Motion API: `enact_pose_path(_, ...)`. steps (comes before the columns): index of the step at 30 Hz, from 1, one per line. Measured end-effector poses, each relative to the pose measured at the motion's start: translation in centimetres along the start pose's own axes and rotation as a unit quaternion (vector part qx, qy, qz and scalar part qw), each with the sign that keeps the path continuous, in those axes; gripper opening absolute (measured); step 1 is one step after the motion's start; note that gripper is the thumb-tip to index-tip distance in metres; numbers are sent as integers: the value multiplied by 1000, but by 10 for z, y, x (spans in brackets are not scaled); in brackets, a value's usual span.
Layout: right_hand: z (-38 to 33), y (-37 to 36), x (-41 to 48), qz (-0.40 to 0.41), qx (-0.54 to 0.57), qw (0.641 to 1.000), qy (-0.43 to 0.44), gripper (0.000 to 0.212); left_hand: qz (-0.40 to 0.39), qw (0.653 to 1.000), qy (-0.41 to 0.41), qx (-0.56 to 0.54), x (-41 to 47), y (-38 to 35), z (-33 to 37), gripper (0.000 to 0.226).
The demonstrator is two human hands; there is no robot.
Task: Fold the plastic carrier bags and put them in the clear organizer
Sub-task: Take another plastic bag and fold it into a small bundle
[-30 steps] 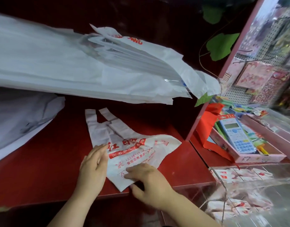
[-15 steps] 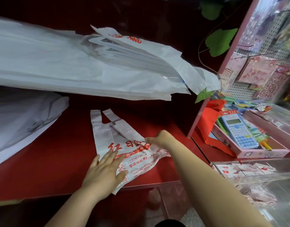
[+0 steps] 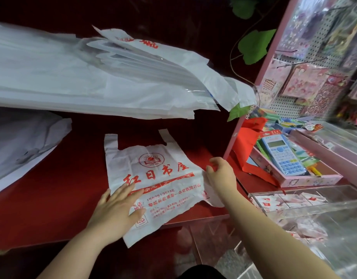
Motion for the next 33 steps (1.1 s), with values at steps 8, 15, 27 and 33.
enact_pose_path(8, 13, -7, -71, -206, -66, 904, 369, 96, 95, 960, -139, -222, -33, 1, -10, 22)
enact_pose_path(15, 25, -12, -75, -73, -77, 904, 414, 52, 144, 959, -242, -16, -55, -13, -31, 39)
enact_pose_path(27, 44, 4, -74, -84, 231, 968, 44, 21, 245, 906, 35, -344, -45, 10, -28, 28)
enact_pose_path(33, 27, -10, -77, 0, 141, 990, -20, 27, 302, 907, 85, -281, -44, 8, -16, 55)
Point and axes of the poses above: each hand's wrist, its own x-axis towards the middle knuckle, its own y-axis out of the back of the hand, z = x × y, the point moved 2 cm from there along x, towards the middle knuckle, and after that the axes turned 11 degrees about -x, right-handed, at the moved point
